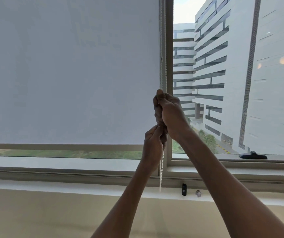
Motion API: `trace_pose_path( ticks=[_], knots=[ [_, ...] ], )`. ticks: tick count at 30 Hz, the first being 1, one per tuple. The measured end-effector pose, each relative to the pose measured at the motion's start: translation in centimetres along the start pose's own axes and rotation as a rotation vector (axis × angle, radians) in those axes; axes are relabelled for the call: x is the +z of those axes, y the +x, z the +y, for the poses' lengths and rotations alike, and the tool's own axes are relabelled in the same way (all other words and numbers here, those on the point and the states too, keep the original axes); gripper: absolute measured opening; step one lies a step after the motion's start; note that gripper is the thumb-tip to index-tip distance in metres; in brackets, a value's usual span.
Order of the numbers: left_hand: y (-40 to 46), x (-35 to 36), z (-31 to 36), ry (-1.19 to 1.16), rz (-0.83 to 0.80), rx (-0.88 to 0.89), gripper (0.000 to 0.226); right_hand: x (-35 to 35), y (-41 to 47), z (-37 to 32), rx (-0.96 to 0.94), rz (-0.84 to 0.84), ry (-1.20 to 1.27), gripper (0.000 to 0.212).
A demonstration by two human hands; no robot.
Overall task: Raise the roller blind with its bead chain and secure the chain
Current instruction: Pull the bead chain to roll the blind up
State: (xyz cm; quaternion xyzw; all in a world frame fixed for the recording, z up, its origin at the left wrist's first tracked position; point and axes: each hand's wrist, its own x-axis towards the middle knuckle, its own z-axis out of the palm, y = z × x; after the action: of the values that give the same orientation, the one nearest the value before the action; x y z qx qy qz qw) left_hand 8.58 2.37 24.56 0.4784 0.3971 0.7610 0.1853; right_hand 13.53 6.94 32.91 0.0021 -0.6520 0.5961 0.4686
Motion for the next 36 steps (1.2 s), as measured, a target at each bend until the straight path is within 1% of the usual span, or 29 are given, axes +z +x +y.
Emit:
trace_pose_path(
  ticks=[1,3,4,6,7,9,12,14,15,20,23,25,28,31,32,34,36],
  knots=[
    [0.1,-0.2,-0.1,0.027,-0.017,0.018,0.049,0.1,-0.1,0.2,-0.058,0.011,-0.061,0.040],
    [0.5,-1.1,-0.2,0.128,-0.033,0.042,0.042,0.0,-0.3,0.5,-0.174,0.047,-0.208,0.040],
    [0.9,-1.7,-0.2,0.190,-0.029,0.038,0.039,-0.1,-0.3,0.6,-0.230,0.082,-0.285,0.041],
    [2.0,-2.4,0.6,0.264,0.002,-0.010,0.040,-0.4,-0.6,0.9,-0.339,0.155,-0.405,0.040],
    [2.6,-2.4,1.3,0.234,0.020,-0.043,0.043,-0.5,-0.9,1.2,-0.386,0.178,-0.441,0.040],
    [4.0,-2.2,3.3,0.050,0.012,-0.083,0.046,-0.5,-2.0,2.9,-0.443,0.174,-0.467,0.039],
    [5.8,-1.1,7.1,-0.213,-0.111,-0.149,0.055,-0.5,-4.0,6.6,-0.396,0.116,-0.512,0.033],
    [6.0,0.0,8.6,-0.285,-0.216,-0.178,0.061,-0.5,-4.5,8.1,-0.358,0.133,-0.524,0.034],
    [5.8,0.5,8.9,-0.304,-0.234,-0.181,0.061,-0.6,-4.6,8.4,-0.339,0.142,-0.524,0.034],
    [5.6,1.0,8.1,-0.435,-0.123,-0.159,0.046,-1.1,-4.2,8.3,-0.352,0.089,-0.562,0.034],
    [5.9,0.8,7.6,-0.440,-0.042,-0.127,0.038,-1.1,-4.1,8.3,-0.332,0.070,-0.578,0.034],
    [5.9,0.9,7.5,-0.420,-0.009,-0.100,0.035,-0.9,-3.9,8.2,-0.317,0.057,-0.534,0.036],
    [5.9,0.5,7.3,-0.415,-0.010,-0.054,0.036,-1.3,-4.1,7.9,-0.234,-0.021,-0.361,0.037],
    [5.9,-0.2,7.2,-0.400,-0.009,-0.025,0.037,-2.1,-4.1,6.8,-0.156,-0.106,-0.159,0.022],
    [5.7,-0.4,7.0,-0.396,-0.005,-0.022,0.038,-2.3,-3.8,6.2,-0.150,-0.108,-0.096,0.022],
    [5.0,-0.6,6.1,-0.380,0.004,-0.014,0.039,-2.7,-2.8,4.8,-0.136,-0.072,0.026,0.031],
    [3.6,-0.7,4.2,-0.316,0.029,-0.009,0.042,-2.7,-1.7,2.9,-0.124,-0.060,0.117,0.035]
  ],
)
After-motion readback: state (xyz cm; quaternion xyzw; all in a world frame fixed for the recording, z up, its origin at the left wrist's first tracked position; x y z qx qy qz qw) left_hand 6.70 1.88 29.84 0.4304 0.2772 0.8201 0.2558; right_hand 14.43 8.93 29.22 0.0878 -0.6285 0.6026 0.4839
